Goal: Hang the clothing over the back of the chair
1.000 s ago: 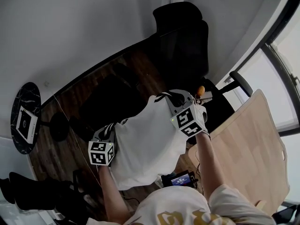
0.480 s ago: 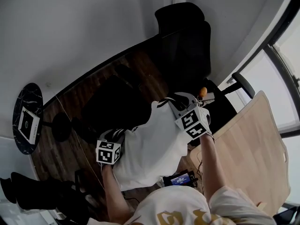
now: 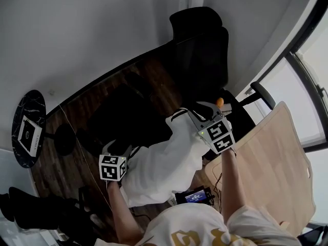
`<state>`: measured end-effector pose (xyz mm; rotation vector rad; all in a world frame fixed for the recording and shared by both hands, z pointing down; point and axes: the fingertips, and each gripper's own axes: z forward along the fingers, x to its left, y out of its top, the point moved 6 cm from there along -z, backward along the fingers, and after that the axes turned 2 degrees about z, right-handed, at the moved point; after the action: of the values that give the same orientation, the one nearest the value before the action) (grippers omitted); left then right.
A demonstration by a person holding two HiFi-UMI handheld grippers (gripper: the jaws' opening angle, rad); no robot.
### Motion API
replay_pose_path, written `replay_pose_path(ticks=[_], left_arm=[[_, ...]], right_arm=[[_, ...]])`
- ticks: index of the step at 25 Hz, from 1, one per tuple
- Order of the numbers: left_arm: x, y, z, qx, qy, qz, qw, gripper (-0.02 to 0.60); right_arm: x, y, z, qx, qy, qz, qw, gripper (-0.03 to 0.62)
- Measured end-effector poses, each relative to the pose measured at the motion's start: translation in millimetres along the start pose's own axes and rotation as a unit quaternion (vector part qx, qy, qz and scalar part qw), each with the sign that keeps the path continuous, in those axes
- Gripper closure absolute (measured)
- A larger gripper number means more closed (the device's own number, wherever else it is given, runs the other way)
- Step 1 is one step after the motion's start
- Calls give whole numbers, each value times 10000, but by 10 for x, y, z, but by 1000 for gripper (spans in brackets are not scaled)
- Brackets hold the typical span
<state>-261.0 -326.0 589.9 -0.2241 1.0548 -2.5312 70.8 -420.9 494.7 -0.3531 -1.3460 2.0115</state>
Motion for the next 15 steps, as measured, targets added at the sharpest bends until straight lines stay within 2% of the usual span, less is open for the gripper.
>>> replay_pose_path(ticks=[4,6,7,11,15], left_arm=[[-53,204,-291,-566,295,117,9979,382],[-48,325,-517,-1088,509,25,9928,490],[-42,373,-633,-1329,558,-66,9895,520],[-76,424,-973,-1821,635,-124,9812,554],[-240,422,-1161,-2247,679,-130,9720,560]], right_arm=[[113,43,-198,-173,-84,17,9998,493],[174,62,-321,-320,-138,135,9993,507],[211,79,-377,-381,-173,184,9990,510],[401,150,-581,-612,-320,300,9972,560],[591,199,-827,-855,-201,565,9945,574]])
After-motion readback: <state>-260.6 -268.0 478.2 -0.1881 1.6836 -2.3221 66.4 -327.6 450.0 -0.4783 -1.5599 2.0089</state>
